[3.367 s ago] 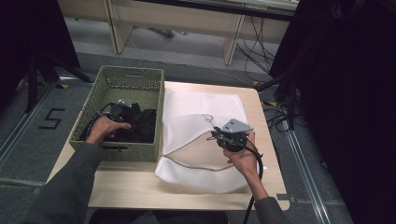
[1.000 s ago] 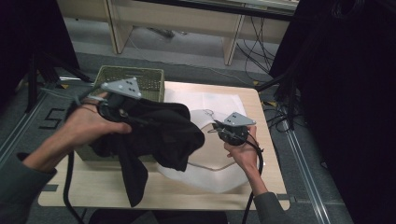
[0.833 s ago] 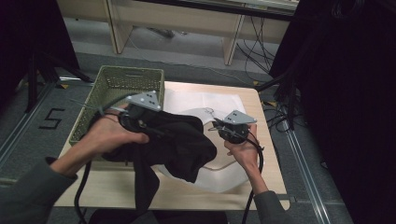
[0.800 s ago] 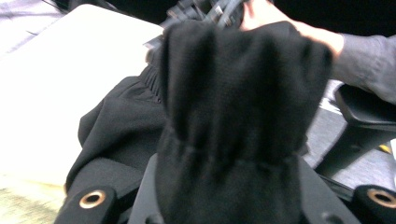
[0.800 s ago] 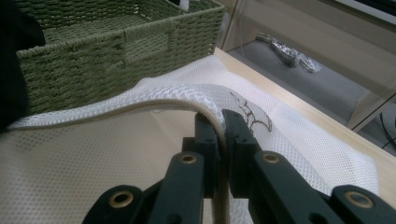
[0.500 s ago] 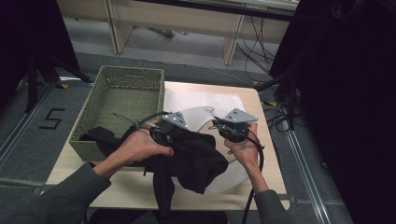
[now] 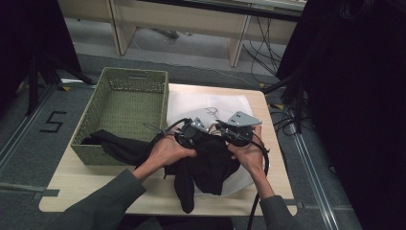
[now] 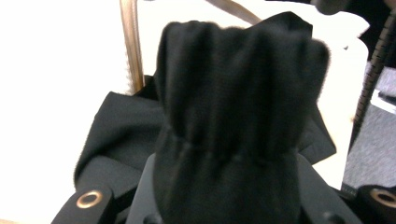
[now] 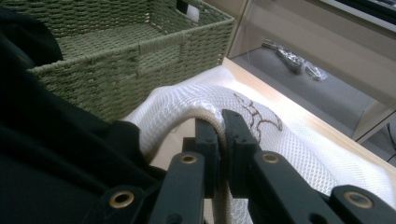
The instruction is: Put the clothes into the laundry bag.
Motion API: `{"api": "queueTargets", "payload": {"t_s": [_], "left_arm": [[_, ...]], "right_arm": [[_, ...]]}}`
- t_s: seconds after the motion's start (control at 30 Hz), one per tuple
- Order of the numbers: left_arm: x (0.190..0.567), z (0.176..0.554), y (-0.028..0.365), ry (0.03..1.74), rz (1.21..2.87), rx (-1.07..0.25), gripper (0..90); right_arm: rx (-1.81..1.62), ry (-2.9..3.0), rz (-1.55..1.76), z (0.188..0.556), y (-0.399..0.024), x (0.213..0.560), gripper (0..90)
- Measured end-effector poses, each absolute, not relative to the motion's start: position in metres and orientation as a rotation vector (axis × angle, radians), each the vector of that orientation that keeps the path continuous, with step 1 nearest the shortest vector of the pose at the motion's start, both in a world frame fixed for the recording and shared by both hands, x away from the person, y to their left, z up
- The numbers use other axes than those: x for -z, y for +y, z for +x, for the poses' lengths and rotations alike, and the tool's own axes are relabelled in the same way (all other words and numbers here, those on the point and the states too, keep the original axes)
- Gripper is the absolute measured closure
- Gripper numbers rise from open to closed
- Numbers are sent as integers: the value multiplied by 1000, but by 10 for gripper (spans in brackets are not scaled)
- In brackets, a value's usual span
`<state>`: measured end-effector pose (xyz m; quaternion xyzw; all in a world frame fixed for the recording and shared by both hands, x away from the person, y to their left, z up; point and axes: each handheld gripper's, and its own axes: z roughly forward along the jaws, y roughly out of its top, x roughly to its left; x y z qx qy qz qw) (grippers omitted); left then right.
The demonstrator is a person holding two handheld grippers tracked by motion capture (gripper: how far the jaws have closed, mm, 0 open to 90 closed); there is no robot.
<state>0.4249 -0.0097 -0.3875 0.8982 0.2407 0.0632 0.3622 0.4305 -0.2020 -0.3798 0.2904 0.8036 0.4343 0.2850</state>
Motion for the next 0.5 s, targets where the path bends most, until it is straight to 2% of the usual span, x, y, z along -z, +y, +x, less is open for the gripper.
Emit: {"api": "queueTargets", "payload": {"t_s": [0.07, 0.17, 0.27, 0.4, 0.5], "left_arm": [[400, 428, -14, 673, 2304, -235, 721], [415, 431, -18, 752, 2248, -226, 717], [428, 432, -25, 739, 2295, -294, 688], [446, 431, -38, 711, 2404, -312, 637], [450, 432, -42, 696, 2401, -275, 577]], "right_arm": [[-1154, 2155, 763, 431, -201, 381, 864], [-1134, 2162, 757, 431, -198, 383, 866], [-1118, 2181, 760, 432, -196, 388, 866], [-1115, 2198, 761, 431, -194, 389, 866], [-1111, 2203, 767, 431, -194, 389, 866]]}}
